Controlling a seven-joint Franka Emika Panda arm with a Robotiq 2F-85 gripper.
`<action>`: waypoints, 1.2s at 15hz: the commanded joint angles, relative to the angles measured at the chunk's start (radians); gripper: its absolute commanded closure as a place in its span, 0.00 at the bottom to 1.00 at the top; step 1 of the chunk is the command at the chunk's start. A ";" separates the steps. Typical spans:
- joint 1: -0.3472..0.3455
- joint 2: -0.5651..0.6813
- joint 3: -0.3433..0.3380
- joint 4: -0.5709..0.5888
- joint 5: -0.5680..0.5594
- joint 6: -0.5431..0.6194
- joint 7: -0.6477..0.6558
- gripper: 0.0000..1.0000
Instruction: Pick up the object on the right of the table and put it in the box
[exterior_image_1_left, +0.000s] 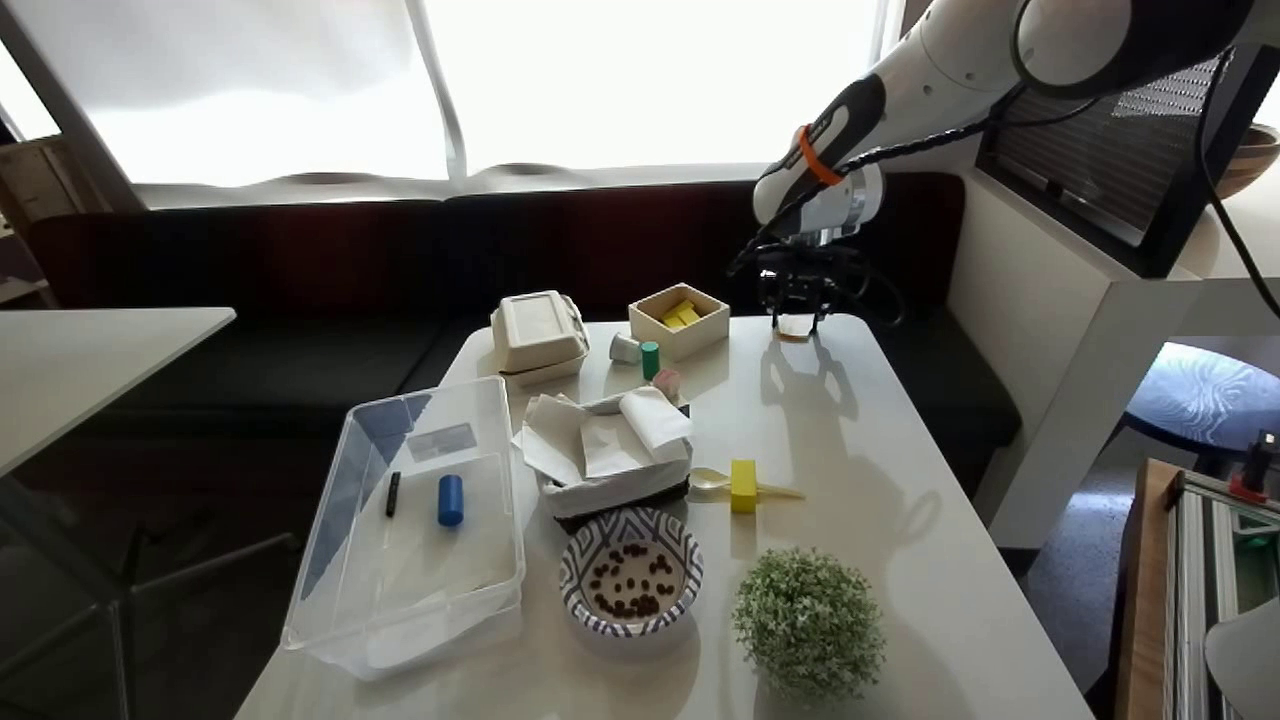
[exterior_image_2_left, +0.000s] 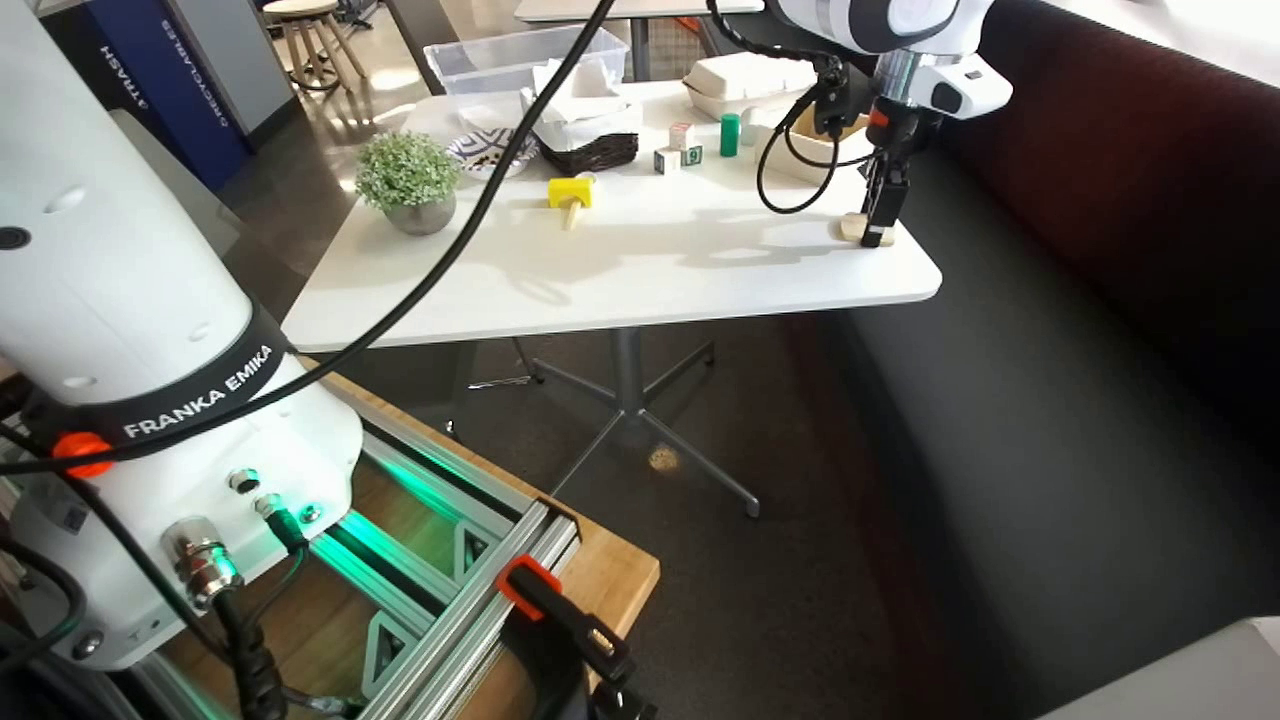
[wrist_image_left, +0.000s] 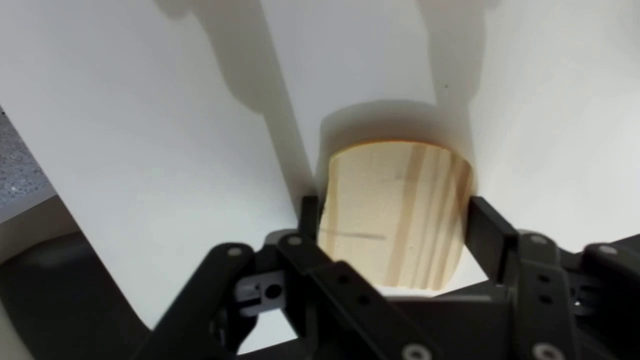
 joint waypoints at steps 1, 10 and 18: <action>0.026 0.012 -0.023 0.004 0.007 -0.010 0.023 0.53; 0.199 -0.234 -0.099 -0.161 -0.127 0.036 0.077 0.53; 0.221 -0.229 -0.007 -0.056 -0.124 0.073 0.070 0.53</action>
